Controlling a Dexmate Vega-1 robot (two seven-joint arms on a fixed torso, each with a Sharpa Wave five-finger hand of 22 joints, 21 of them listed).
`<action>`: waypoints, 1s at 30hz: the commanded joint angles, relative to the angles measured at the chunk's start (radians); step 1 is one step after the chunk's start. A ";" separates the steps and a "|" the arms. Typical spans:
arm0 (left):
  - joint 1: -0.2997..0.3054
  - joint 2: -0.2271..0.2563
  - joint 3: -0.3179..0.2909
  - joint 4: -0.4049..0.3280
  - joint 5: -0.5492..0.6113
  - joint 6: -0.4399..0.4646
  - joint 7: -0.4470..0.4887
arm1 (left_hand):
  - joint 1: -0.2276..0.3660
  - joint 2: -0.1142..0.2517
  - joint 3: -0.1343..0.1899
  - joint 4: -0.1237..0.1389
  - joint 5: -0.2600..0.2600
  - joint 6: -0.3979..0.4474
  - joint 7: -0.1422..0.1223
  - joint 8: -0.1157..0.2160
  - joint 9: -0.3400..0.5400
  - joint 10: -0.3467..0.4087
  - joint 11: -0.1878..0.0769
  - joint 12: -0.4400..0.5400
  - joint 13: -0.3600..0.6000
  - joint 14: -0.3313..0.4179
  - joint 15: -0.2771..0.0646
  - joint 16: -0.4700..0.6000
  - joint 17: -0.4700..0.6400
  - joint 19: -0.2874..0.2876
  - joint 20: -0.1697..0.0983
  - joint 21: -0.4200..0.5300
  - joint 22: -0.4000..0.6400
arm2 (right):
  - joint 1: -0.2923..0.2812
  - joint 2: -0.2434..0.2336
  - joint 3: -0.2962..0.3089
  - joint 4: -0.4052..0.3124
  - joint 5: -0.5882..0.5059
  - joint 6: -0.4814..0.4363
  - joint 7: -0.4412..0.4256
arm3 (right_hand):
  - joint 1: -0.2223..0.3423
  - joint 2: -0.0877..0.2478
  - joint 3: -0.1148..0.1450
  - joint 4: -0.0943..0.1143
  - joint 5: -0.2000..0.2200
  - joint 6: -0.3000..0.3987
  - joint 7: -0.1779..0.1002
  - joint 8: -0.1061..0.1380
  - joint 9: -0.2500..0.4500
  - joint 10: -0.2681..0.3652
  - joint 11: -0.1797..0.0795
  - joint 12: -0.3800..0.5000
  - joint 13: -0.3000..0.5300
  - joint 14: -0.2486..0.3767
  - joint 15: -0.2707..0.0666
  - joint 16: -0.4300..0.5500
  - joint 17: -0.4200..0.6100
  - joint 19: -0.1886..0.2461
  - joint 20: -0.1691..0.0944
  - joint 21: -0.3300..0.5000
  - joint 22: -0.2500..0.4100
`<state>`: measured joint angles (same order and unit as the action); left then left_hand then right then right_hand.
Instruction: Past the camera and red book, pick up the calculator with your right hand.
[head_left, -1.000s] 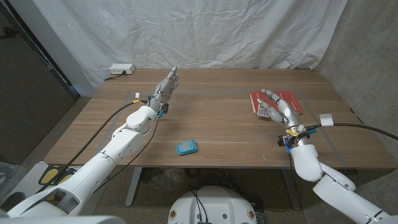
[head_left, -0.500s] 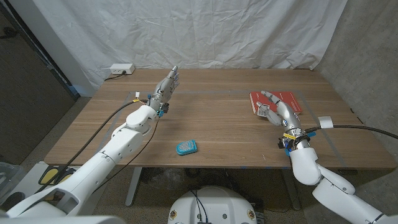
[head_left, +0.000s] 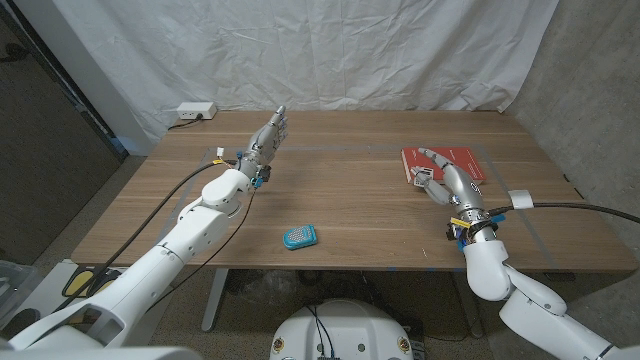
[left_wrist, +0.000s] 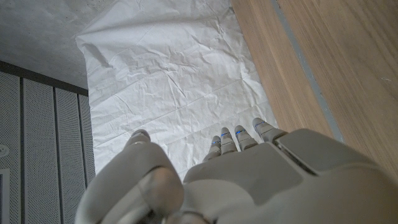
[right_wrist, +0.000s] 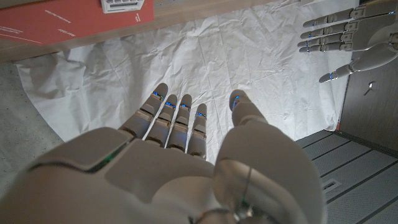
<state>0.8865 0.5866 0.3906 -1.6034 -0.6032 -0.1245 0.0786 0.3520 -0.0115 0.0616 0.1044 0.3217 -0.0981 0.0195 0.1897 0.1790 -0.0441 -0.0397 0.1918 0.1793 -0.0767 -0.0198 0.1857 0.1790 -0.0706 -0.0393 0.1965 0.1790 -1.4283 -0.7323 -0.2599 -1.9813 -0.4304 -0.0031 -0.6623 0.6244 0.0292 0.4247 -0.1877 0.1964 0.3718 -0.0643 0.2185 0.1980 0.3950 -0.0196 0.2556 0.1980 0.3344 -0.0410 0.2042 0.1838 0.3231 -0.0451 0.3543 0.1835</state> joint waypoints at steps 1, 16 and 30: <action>0.002 0.004 -0.003 -0.008 0.001 0.000 0.002 | 0.002 0.006 -0.006 0.001 0.003 -0.013 0.003 -0.001 0.005 -0.008 -0.005 0.002 0.003 -0.007 -0.001 -0.002 0.004 -0.011 -0.047 0.001 0.003 | 0.005 -0.012 -0.029 -0.028 -0.063 -0.105 -0.015 | 0.026 -0.004 0.011 -0.001 0.006 0.005 -0.005 0.006 0.002 0.009 -0.008 0.005 0.004 0.011 -0.040 0.005 0.003 0.014 -0.037 -0.001 0.004; 0.016 0.009 -0.012 -0.021 -0.009 0.002 0.009 | 0.002 0.008 -0.009 0.002 0.002 -0.014 0.002 0.000 0.005 -0.011 -0.004 0.002 0.003 -0.009 -0.001 -0.001 0.004 -0.014 -0.043 0.001 0.003 | 0.014 -0.023 -0.079 -0.074 -0.141 -0.310 -0.007 | 0.115 -0.031 0.031 -0.002 0.016 0.027 -0.034 0.012 0.004 0.023 -0.025 0.010 0.007 0.026 -0.053 0.002 0.004 0.038 -0.045 -0.001 0.004; 0.019 0.017 -0.014 -0.035 -0.007 0.012 0.015 | 0.002 0.009 -0.012 0.002 0.002 -0.014 0.003 0.001 0.005 -0.013 -0.003 0.002 0.003 -0.012 0.002 -0.002 0.004 -0.016 -0.042 0.002 0.003 | 0.029 -0.066 -0.106 -0.098 -0.155 -0.390 0.022 | 0.126 -0.041 0.030 0.012 0.017 0.038 -0.036 0.013 0.005 0.046 -0.030 0.020 0.009 0.036 -0.061 0.004 0.009 0.051 -0.051 0.000 0.005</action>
<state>0.9010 0.5953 0.3802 -1.6241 -0.6107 -0.1208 0.0874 0.3520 -0.0115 0.0566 0.1044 0.3216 -0.1074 0.0214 0.1897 0.1790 -0.0493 -0.0449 0.1918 0.1793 -0.0767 -0.0198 0.1857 0.1790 -0.0756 -0.0341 0.1965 0.1789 -1.4108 -0.7724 -0.3416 -2.0601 -0.5657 -0.3166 -0.6559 0.7445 -0.0093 0.4558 -0.1840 0.2080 0.3967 -0.0968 0.2256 0.1977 0.4239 -0.0484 0.2637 0.2026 0.3610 -0.0428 0.2042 0.1888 0.3621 -0.0410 0.3543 0.1835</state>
